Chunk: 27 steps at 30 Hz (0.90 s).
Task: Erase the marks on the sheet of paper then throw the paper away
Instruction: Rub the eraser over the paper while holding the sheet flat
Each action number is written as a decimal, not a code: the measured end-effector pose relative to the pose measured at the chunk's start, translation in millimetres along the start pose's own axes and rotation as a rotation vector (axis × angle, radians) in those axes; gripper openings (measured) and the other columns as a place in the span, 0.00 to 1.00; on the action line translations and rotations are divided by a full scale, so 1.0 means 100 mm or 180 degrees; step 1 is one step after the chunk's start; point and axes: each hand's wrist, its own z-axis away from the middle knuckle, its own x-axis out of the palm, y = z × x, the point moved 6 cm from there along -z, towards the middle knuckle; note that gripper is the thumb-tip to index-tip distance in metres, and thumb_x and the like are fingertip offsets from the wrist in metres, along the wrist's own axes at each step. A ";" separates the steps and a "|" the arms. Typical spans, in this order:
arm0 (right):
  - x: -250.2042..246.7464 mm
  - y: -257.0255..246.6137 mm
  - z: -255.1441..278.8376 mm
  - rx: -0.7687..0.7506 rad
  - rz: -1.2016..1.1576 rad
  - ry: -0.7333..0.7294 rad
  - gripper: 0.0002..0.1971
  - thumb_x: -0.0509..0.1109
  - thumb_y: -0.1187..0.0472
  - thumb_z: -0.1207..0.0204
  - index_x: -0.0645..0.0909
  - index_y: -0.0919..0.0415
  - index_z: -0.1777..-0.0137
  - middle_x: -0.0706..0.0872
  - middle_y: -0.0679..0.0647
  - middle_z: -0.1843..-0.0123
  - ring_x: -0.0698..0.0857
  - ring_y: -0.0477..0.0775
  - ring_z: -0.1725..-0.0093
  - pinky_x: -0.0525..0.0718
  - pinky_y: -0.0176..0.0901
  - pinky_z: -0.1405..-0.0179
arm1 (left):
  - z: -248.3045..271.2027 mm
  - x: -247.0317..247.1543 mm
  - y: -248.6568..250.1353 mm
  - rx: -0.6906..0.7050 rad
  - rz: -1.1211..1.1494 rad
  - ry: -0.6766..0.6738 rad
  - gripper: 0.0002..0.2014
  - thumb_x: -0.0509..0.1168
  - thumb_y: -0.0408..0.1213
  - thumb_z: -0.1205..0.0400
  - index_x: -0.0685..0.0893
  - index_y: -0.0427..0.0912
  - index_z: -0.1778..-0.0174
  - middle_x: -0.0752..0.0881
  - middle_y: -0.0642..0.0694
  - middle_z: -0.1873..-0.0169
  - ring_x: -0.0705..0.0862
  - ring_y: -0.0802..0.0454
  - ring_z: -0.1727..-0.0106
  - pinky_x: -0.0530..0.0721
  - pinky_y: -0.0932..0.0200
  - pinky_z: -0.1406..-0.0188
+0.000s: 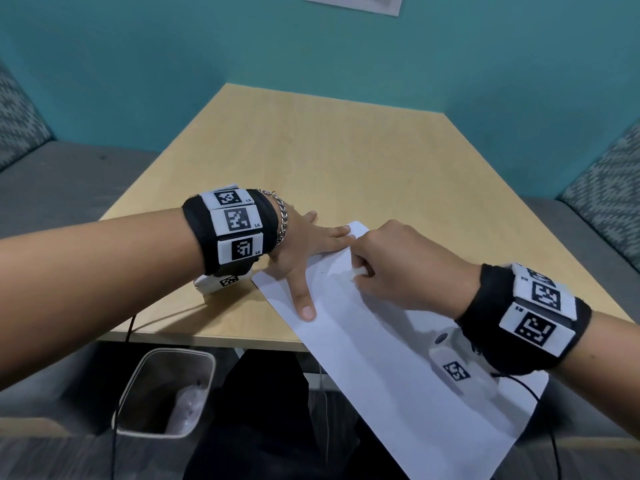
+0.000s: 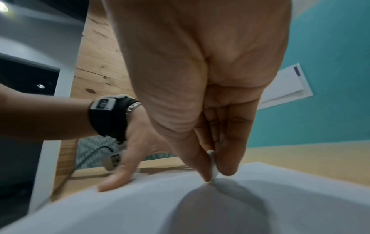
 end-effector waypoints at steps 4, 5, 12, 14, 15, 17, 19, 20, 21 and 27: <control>0.01 0.04 0.02 0.0053 -0.0058 -0.0077 0.07 0.70 0.59 0.23 0.80 0.61 0.61 0.81 0.55 0.66 0.85 0.65 0.61 0.84 0.58 0.63 | 0.00 0.00 0.01 -0.0005 -0.0021 0.0013 0.75 0.78 0.80 0.41 0.27 0.70 0.12 0.27 0.69 0.13 0.32 0.34 0.08 0.44 0.16 0.15; -0.02 0.12 0.00 0.0143 -0.0057 -0.0016 0.08 0.70 0.60 0.24 0.82 0.64 0.60 0.83 0.57 0.65 0.86 0.66 0.60 0.84 0.59 0.63 | 0.00 0.00 0.00 -0.0018 -0.0040 0.0008 0.76 0.77 0.80 0.40 0.26 0.69 0.13 0.26 0.69 0.13 0.32 0.35 0.08 0.45 0.16 0.15; 0.01 0.00 0.05 0.0029 -0.0153 -0.0142 0.11 0.70 0.59 0.23 0.74 0.50 0.66 0.80 0.51 0.68 0.82 0.60 0.64 0.83 0.55 0.65 | 0.00 0.00 0.00 -0.0020 0.0032 -0.0030 0.75 0.78 0.79 0.40 0.26 0.69 0.13 0.26 0.68 0.13 0.31 0.35 0.09 0.43 0.17 0.15; -0.03 0.16 0.01 0.0171 -0.0197 -0.0102 0.07 0.72 0.58 0.23 0.82 0.57 0.62 0.85 0.53 0.66 0.85 0.61 0.61 0.86 0.57 0.62 | 0.01 0.00 0.00 -0.0036 -0.0007 -0.0060 0.76 0.77 0.79 0.39 0.25 0.68 0.13 0.26 0.69 0.13 0.32 0.35 0.08 0.45 0.18 0.14; -0.05 0.25 0.00 0.0286 -0.0214 -0.0059 0.06 0.72 0.58 0.23 0.84 0.59 0.60 0.86 0.53 0.64 0.86 0.61 0.60 0.87 0.56 0.61 | 0.01 0.00 0.00 -0.0057 -0.0025 -0.0071 0.75 0.77 0.79 0.39 0.25 0.68 0.13 0.25 0.70 0.14 0.32 0.36 0.08 0.46 0.18 0.14; -0.06 0.30 0.00 0.0361 -0.0220 0.0005 0.06 0.71 0.58 0.23 0.83 0.59 0.59 0.84 0.52 0.64 0.85 0.60 0.60 0.86 0.54 0.62 | 0.02 0.01 0.01 -0.0081 -0.0007 -0.0076 0.75 0.78 0.78 0.38 0.24 0.68 0.13 0.25 0.70 0.14 0.31 0.36 0.08 0.47 0.18 0.14; -0.03 0.16 0.02 0.0146 -0.0113 0.0008 0.06 0.69 0.60 0.24 0.81 0.62 0.61 0.83 0.56 0.66 0.81 0.59 0.65 0.84 0.57 0.64 | 0.02 0.00 0.00 -0.0045 0.0036 -0.0044 0.75 0.79 0.77 0.38 0.25 0.69 0.13 0.26 0.69 0.13 0.31 0.35 0.09 0.46 0.17 0.14; -0.01 0.06 0.03 0.0039 -0.0079 -0.0054 0.06 0.69 0.61 0.25 0.81 0.63 0.61 0.82 0.56 0.67 0.80 0.61 0.66 0.83 0.59 0.64 | 0.01 0.00 0.00 -0.0022 0.0045 -0.0034 0.75 0.79 0.77 0.38 0.25 0.69 0.13 0.26 0.69 0.13 0.31 0.34 0.09 0.45 0.16 0.15; 0.00 0.02 0.03 -0.0001 -0.0075 -0.0102 0.06 0.69 0.61 0.25 0.80 0.63 0.61 0.80 0.54 0.68 0.79 0.61 0.66 0.83 0.59 0.64 | 0.01 0.00 0.00 -0.0009 0.0033 -0.0028 0.75 0.79 0.77 0.39 0.25 0.69 0.13 0.26 0.68 0.13 0.31 0.33 0.09 0.45 0.16 0.16; -0.05 0.23 -0.09 0.0174 -0.0094 0.0110 0.07 0.70 0.61 0.23 0.78 0.60 0.62 0.82 0.54 0.66 0.84 0.65 0.61 0.87 0.59 0.61 | -0.03 0.01 -0.02 -0.0035 -0.0008 -0.0055 0.76 0.78 0.80 0.42 0.25 0.71 0.14 0.26 0.70 0.13 0.31 0.34 0.09 0.45 0.14 0.17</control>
